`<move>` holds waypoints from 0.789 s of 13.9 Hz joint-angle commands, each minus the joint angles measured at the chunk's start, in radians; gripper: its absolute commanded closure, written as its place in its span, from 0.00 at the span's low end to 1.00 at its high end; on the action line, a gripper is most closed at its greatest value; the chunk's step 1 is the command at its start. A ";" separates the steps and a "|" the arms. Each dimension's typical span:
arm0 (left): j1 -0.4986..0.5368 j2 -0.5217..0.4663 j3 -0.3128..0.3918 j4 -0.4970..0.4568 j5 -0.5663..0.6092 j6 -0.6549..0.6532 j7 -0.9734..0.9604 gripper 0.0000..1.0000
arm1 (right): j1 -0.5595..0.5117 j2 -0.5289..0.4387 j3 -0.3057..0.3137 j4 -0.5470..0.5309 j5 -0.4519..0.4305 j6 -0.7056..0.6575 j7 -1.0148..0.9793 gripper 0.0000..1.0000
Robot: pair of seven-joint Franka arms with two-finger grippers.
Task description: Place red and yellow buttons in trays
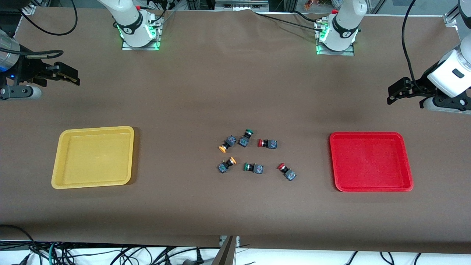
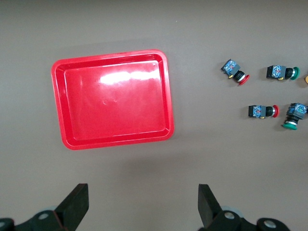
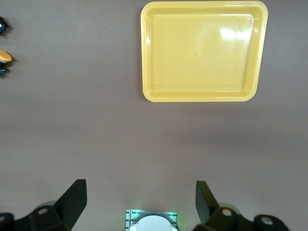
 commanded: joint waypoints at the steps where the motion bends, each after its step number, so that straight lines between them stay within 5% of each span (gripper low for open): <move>1: 0.006 0.012 -0.003 0.027 -0.014 -0.001 0.013 0.00 | -0.011 -0.005 0.011 -0.005 -0.012 0.007 -0.019 0.00; 11: 0.007 0.032 -0.005 0.020 -0.024 -0.004 0.011 0.00 | -0.015 0.003 0.011 -0.004 -0.011 0.010 -0.019 0.00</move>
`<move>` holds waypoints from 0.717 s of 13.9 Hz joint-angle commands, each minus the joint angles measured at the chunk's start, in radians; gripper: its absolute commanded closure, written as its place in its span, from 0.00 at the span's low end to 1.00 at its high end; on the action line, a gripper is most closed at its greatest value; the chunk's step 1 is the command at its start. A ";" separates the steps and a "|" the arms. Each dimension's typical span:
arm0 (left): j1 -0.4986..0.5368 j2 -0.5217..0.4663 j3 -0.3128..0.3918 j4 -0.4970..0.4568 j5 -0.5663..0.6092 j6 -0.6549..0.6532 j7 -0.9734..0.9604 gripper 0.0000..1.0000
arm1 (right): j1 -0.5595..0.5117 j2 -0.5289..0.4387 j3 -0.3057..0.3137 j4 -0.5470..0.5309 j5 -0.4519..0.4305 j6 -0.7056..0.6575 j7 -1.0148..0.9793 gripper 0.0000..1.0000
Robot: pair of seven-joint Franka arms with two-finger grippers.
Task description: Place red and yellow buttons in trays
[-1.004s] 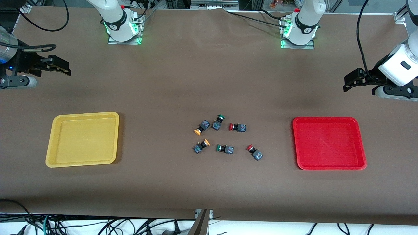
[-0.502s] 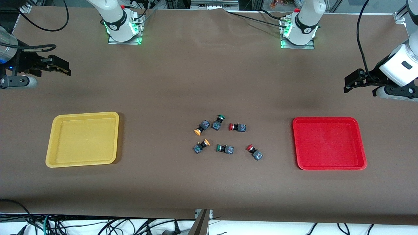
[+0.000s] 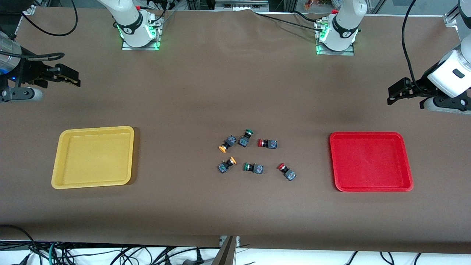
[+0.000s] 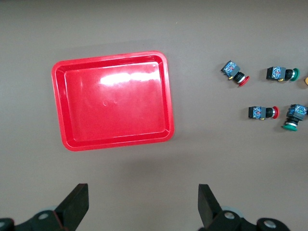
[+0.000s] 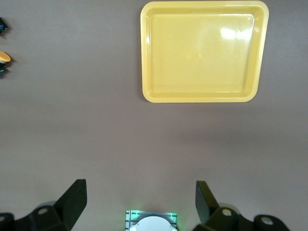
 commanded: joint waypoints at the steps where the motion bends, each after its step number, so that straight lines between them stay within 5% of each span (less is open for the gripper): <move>1: 0.007 0.047 -0.005 0.020 -0.029 -0.008 0.011 0.00 | -0.013 -0.006 0.011 -0.004 -0.012 0.008 -0.018 0.00; 10: -0.020 0.136 -0.028 0.011 -0.030 0.078 -0.108 0.00 | -0.003 0.118 0.013 -0.004 -0.011 0.091 -0.018 0.00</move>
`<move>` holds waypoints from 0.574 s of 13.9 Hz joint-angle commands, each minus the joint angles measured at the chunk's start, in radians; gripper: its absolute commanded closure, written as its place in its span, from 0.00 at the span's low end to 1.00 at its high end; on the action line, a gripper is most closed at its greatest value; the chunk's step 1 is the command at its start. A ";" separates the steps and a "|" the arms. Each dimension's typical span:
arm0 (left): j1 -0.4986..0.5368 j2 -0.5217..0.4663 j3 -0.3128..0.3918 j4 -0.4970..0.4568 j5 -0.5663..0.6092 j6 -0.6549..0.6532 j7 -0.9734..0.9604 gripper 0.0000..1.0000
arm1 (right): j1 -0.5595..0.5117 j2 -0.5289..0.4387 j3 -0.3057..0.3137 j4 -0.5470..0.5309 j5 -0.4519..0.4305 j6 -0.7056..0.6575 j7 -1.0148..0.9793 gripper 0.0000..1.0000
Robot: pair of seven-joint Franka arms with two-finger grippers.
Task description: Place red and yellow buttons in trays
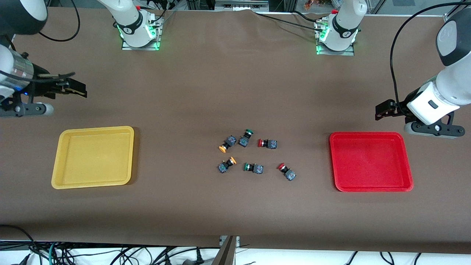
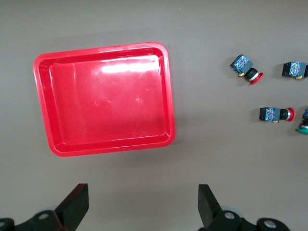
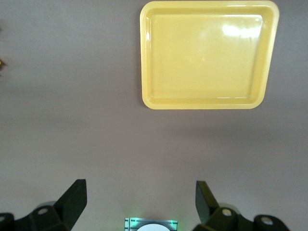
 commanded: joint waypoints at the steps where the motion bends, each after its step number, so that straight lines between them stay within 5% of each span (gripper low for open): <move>1: -0.028 0.024 -0.036 0.009 -0.027 0.032 -0.129 0.00 | -0.002 0.043 0.008 -0.004 -0.008 0.056 -0.018 0.00; 8: -0.238 0.139 -0.065 0.007 -0.012 0.204 -0.535 0.00 | 0.101 0.226 0.018 -0.004 0.037 0.281 0.207 0.00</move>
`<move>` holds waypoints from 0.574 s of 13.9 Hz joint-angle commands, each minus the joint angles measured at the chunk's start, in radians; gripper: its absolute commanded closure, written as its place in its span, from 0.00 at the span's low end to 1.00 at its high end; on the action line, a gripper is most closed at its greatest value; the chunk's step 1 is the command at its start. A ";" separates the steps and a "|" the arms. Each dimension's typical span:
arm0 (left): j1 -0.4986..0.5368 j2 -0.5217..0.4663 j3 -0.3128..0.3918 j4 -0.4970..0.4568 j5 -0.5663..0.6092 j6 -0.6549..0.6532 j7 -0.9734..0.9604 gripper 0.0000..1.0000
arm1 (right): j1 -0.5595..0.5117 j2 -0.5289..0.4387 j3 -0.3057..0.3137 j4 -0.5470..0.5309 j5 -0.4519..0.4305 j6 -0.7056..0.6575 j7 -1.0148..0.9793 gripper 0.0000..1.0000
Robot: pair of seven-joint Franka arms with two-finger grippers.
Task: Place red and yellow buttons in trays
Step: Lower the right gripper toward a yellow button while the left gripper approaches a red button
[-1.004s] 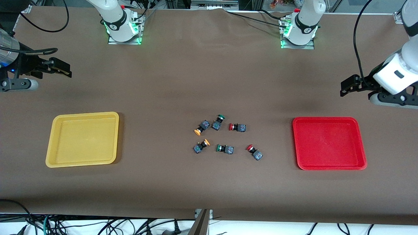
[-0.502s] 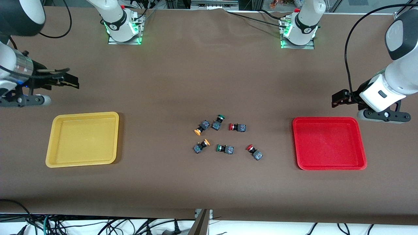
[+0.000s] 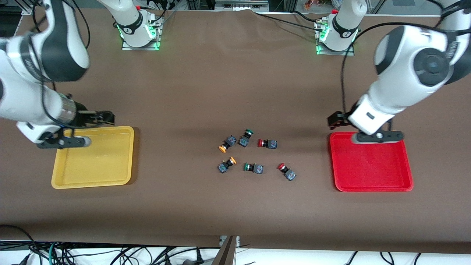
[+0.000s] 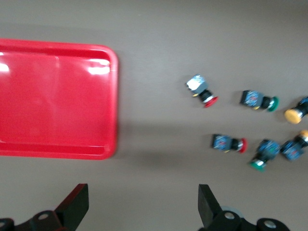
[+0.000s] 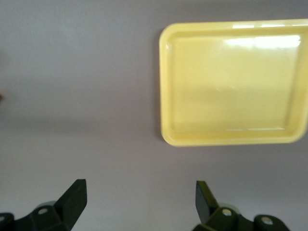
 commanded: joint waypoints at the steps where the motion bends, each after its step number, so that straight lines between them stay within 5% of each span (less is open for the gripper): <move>1: -0.091 0.066 0.013 0.013 -0.007 0.076 -0.159 0.00 | 0.049 0.066 -0.001 0.005 0.018 0.094 0.108 0.00; 8: -0.171 0.217 0.013 0.002 0.057 0.234 -0.360 0.00 | 0.224 0.259 0.001 0.005 0.056 0.434 0.571 0.00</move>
